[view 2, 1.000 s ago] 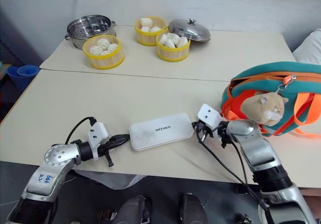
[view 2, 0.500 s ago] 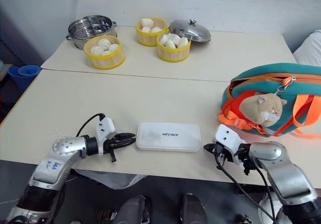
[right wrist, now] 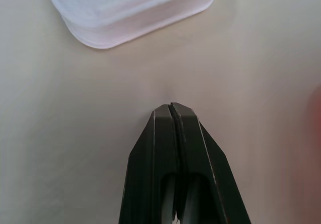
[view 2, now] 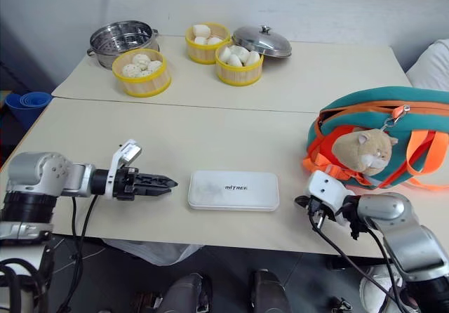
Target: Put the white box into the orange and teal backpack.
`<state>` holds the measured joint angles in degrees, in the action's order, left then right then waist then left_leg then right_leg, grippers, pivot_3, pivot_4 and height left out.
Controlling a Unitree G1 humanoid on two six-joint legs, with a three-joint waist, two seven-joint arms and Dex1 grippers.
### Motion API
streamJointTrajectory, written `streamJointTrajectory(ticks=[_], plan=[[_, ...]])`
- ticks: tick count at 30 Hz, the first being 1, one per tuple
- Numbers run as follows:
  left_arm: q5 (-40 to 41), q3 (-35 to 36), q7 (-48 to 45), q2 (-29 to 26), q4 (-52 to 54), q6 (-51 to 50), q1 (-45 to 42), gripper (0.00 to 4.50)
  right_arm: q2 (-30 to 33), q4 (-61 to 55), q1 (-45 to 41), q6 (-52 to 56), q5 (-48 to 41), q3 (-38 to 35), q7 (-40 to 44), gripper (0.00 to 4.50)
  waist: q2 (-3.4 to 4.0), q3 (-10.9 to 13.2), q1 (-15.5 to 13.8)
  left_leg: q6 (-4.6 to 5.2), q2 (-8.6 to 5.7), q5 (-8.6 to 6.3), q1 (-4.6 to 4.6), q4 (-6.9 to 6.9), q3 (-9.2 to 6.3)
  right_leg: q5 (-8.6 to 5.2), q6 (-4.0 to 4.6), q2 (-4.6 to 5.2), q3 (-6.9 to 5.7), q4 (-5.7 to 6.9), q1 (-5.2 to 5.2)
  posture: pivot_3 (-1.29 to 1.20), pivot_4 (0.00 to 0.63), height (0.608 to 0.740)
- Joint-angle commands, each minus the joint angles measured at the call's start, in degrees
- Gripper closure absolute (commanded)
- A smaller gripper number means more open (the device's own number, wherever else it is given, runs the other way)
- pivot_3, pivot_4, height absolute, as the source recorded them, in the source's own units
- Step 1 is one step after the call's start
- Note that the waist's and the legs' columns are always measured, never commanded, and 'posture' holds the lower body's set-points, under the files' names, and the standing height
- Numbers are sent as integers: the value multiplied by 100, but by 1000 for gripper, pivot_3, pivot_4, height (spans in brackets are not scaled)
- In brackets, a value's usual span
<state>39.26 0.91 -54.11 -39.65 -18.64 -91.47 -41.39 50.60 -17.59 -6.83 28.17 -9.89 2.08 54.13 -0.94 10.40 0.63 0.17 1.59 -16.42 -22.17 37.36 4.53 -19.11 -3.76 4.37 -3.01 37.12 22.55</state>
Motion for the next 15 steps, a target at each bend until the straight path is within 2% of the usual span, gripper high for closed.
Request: streamJointTrajectory(ticks=[1,13,15], plan=[[66,-66,354,218,-538,-101,-248,50,-179,31,-283,-69,109,210,-93,4500,-4,2,-2,-6,1,4,-1,0,0,0,0,-1,0,0,2,0,150,740],[812,-321,1087,690,-987,-103,-465,50,-566,56,-933,334,346,920,-279,4500,-10,-1,-51,-16,0,11,3,8,-1,0,0,5,0,16,0,0,150,740],[932,-144,1267,921,-1210,-103,-588,50,-674,41,-1024,376,354,1012,-293,4500,-10,-1,-49,-16,-1,10,6,10,-1,0,0,5,1,21,0,0,150,740]])
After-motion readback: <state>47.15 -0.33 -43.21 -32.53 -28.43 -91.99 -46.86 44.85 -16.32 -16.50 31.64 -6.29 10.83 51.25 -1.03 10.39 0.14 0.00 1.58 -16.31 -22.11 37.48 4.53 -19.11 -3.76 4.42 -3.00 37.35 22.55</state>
